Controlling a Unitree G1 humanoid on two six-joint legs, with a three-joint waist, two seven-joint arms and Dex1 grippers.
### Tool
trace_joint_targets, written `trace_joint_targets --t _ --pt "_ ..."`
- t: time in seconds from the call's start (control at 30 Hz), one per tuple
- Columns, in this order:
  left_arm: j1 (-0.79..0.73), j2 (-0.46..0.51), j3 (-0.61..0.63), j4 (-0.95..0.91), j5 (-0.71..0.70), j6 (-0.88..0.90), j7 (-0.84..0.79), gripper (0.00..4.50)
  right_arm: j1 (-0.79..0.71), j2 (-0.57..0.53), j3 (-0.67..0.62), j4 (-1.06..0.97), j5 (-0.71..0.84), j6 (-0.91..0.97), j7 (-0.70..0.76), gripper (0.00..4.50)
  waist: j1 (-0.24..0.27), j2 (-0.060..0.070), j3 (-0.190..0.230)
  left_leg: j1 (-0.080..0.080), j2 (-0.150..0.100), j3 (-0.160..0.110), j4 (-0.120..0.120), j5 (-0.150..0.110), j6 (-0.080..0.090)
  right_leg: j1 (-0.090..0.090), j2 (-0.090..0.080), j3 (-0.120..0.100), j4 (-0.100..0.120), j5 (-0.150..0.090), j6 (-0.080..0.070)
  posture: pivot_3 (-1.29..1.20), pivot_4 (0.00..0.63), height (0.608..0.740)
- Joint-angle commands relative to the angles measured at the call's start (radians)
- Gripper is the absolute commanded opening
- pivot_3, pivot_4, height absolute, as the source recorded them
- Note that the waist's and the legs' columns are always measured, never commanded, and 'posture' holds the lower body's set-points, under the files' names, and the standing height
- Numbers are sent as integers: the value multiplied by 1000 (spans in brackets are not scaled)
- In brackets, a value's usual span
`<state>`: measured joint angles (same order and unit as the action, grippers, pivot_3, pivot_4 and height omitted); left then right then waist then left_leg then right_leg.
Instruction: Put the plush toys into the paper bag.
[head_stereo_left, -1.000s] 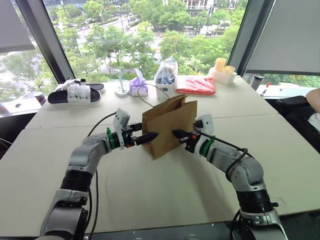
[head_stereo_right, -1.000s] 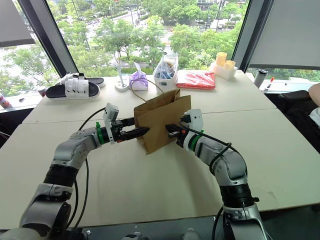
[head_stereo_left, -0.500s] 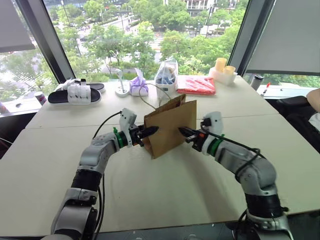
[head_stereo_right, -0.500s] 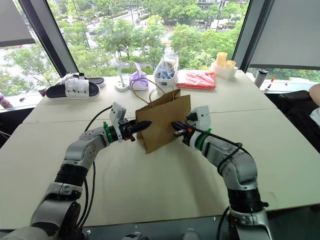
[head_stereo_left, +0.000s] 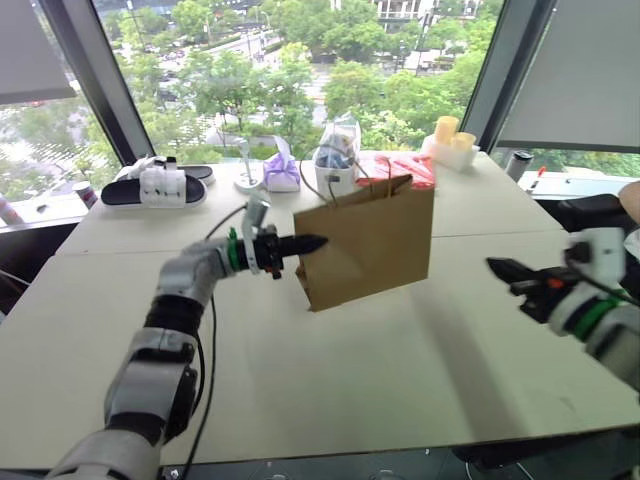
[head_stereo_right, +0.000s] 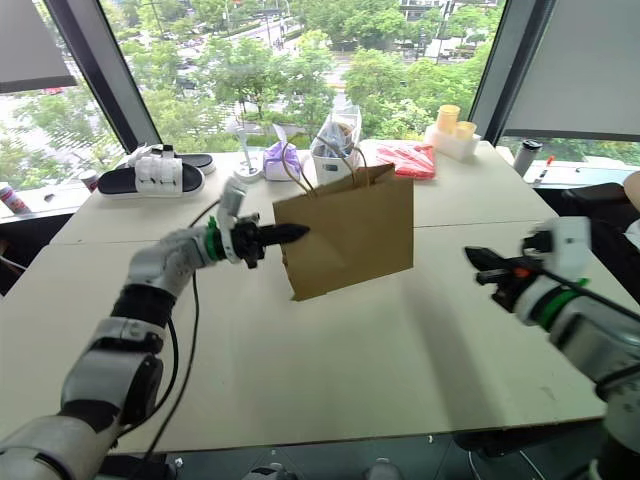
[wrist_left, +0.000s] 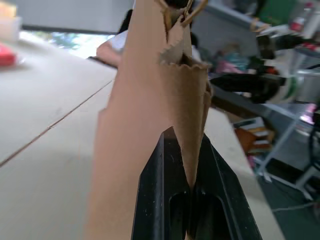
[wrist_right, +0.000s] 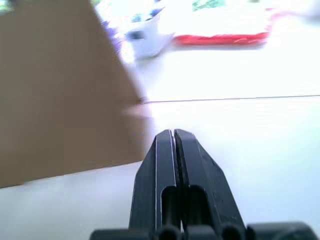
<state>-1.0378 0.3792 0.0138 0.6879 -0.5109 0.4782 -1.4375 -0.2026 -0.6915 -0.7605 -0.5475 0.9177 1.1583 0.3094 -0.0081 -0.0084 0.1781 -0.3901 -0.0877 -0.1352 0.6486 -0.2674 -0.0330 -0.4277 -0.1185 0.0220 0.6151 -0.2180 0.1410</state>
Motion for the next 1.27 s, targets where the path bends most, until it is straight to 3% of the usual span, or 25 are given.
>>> trace_joint_targets --t 0.03,0.37,0.47,0.6,0.73,0.93,1.07,1.27 --pt "-45 17 -45 78 40 -14 -148 52 11 -31 -57 -36 61 -1 -8 0 -10 1 0 1 0 0 0 0 0 0 0 0 0 0 0 0 150 740" --pt "-35 8 -191 237 86 -187 -177 52 46 -41 -11 -71 127 -26 -60 0 -2 0 0 1 1 1 1 0 0 0 0 1 1 0 0 0 150 740" --pt "-32 20 -205 267 104 -176 -177 797 30 -52 22 -58 132 -39 -65 0 -3 0 0 0 1 1 1 0 0 0 0 1 1 0 0 0 150 740" --pt "-8 50 -174 265 145 -211 -176 2766 18 -74 74 -48 124 -57 -54 0 -5 0 0 0 0 0 1 0 0 0 0 1 1 0 0 0 150 740" --pt "16 98 -139 223 153 -189 -175 4439 13 -104 109 -48 125 -72 -32 0 -6 0 0 1 1 0 1 0 0 0 0 1 1 0 0 0 150 740" --pt "157 243 -4 -60 98 -86 -62 4439 57 -207 178 -85 105 -101 106 0 -8 0 0 0 1 0 0 0 0 0 0 1 1 0 0 0 150 740" --pt "360 285 85 -443 8 70 81 4439 82 -271 185 -96 126 -111 203 0 -5 1 0 1 5 -2 0 -1 1 0 0 2 1 0 0 0 150 740" --pt "542 299 210 -824 -159 300 290 4439 77 -353 201 -97 153 -105 300 0 0 -1 0 0 6 -2 2 -1 1 0 0 1 0 0 0 0 150 740"
